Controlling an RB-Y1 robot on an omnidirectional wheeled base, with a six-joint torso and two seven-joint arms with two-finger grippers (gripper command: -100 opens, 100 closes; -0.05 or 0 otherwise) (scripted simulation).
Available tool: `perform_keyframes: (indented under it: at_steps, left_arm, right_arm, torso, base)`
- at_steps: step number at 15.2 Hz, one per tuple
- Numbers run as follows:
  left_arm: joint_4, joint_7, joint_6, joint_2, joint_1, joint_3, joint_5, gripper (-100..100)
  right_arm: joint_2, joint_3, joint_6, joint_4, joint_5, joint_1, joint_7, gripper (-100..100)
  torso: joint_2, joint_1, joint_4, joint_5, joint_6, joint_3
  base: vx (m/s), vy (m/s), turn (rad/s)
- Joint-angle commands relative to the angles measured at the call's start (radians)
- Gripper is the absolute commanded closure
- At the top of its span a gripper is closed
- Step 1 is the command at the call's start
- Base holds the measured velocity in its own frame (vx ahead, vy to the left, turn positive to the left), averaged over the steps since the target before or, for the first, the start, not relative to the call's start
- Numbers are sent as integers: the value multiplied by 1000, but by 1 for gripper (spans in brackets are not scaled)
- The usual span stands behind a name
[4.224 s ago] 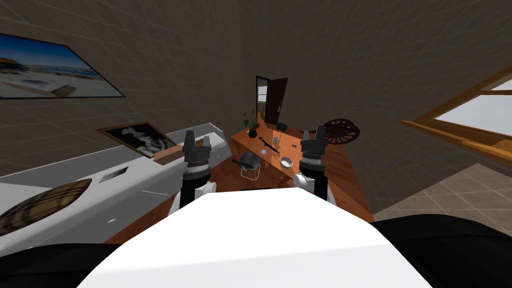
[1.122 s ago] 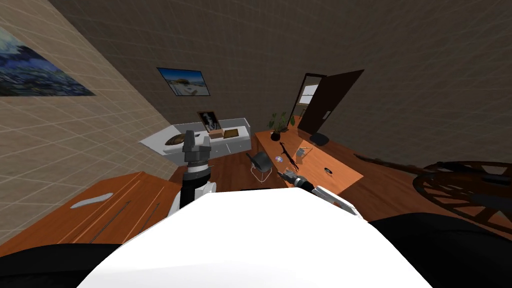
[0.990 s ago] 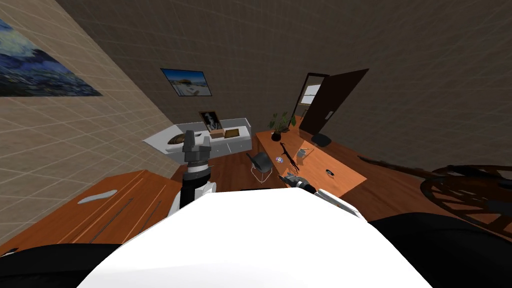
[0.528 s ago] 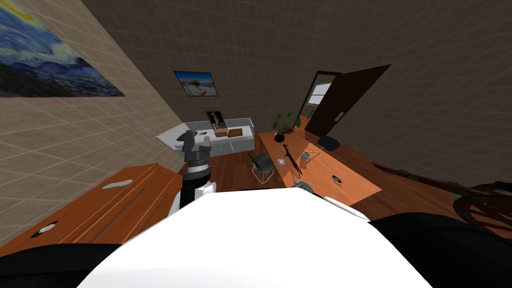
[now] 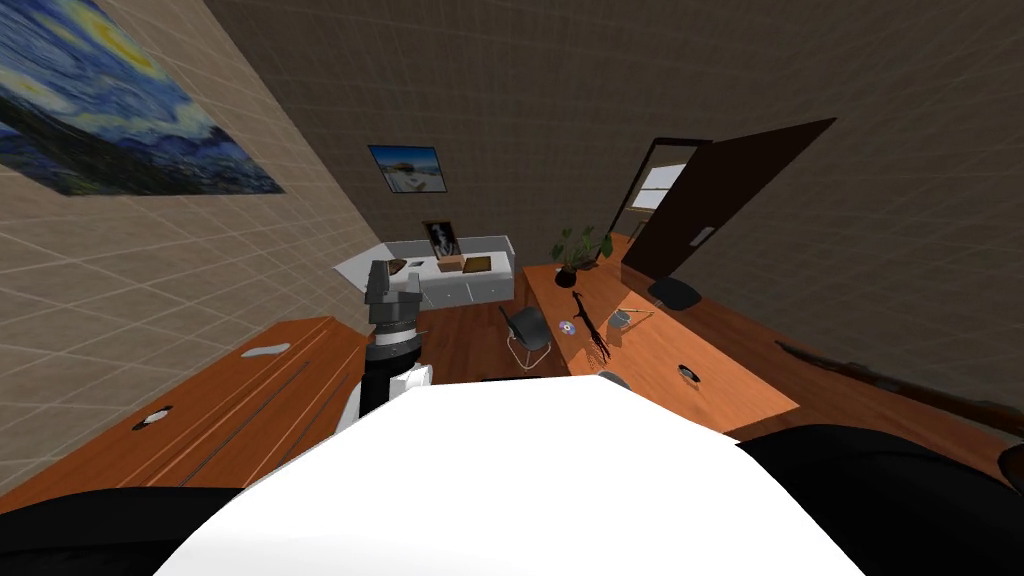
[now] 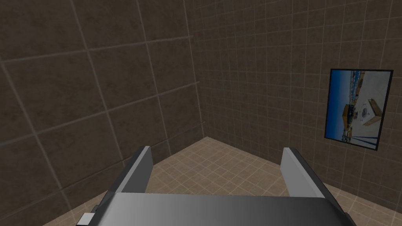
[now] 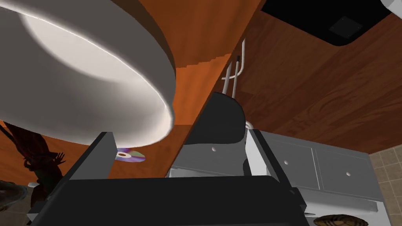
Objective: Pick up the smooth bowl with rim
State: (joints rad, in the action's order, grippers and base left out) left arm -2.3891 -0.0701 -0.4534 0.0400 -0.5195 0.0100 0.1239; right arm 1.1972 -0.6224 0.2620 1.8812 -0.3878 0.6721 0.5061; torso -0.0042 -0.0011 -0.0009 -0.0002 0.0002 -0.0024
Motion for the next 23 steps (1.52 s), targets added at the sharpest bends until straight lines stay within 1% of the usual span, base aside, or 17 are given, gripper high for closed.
perform_keyframes:
  at_steps: [1,3,4,5,6,7,10,11,12,13,17,18,20,21,22,23]
  left_arm:
    - [0,0,0,0,0,0,0,0]
    - [0,0,0,0,0,0,0,0]
    - [0,0,0,0,0,0,0,0]
    - [0,0,0,0,0,0,0,0]
    - [0,0,0,0,0,0,0,0]
    - [0,0,0,0,0,0,0,0]
    - [0,0,0,0,0,0,0,0]
    - [0,0,0,0,0,0,0,0]
    - [0,0,0,0,0,0,0,0]
    - [0,0,0,0,0,0,0,0]
    - [0,0,0,0,0,0,0,0]
    - [0,0,0,0,0,0,0,0]
    - [0,0,0,0,0,0,0,0]
    - [0,0,0,0,0,0,0,0]
    - [0,0,0,0,0,0,0,0]
    - [0,0,0,0,0,0,0,0]
  right_arm:
    - [0,-24,2,-29,-4,-11,10,-100]
    - [24,-56,21,-46,-15,1,22,-100]
    - [29,-65,26,-50,-17,4,25,-100]
    - [23,-48,13,-44,-12,1,18,-100]
    - [0,-52,5,-78,-15,-11,21,-100]
    - [-8,-52,2,-89,-16,-15,21,-100]
    - [-51,-53,-14,-143,-20,-35,24,-100]
    - [-59,-54,-18,-154,-21,-39,25,-100]
    - [-48,-52,-13,-138,-21,-32,24,-100]
    - [-51,-52,-15,-142,-22,-33,25,100]
    - [-51,-52,-14,-142,-21,-32,23,100]
    - [-25,-52,-5,-111,-18,-23,23,100]
    - [-8,-52,2,-89,-16,-15,21,100]
    - [9,-51,8,-67,-14,-7,20,100]
    - [17,-51,12,-57,-13,-3,20,100]
    - [4,-50,6,-72,-16,-6,20,100]
  torso:
    - [0,0,0,0,0,0]
    - [0,1,0,0,0,0]
    - [0,1,0,0,0,0]
    - [-1,2,0,0,0,0]
    - [-1,2,0,0,0,0]
    - [0,2,0,0,0,0]
    - [2,2,1,0,0,1]
    - [2,2,1,0,0,1]
    - [2,2,1,0,0,1]
    - [2,2,1,0,0,1]
    - [1,1,1,0,-1,1]
    - [1,1,1,0,-1,1]
    - [1,1,0,1,-1,0]
    - [0,1,0,1,-1,0]
    - [0,1,0,1,-1,0]
    - [0,1,0,1,-1,0]
  base:
    - [16,-3,66]
    - [21,4,111]
    - [29,11,157]
    - [17,5,54]
    - [1,3,76]
    - [-10,3,110]
    - [-21,2,84]
    - [-19,5,73]
    - [-11,3,24]
    - [0,0,0]
    - [-1,0,-3]
    - [7,0,-70]
    - [16,-4,-104]
    - [20,-4,-83]
    - [21,-3,-84]
    - [11,-1,-33]
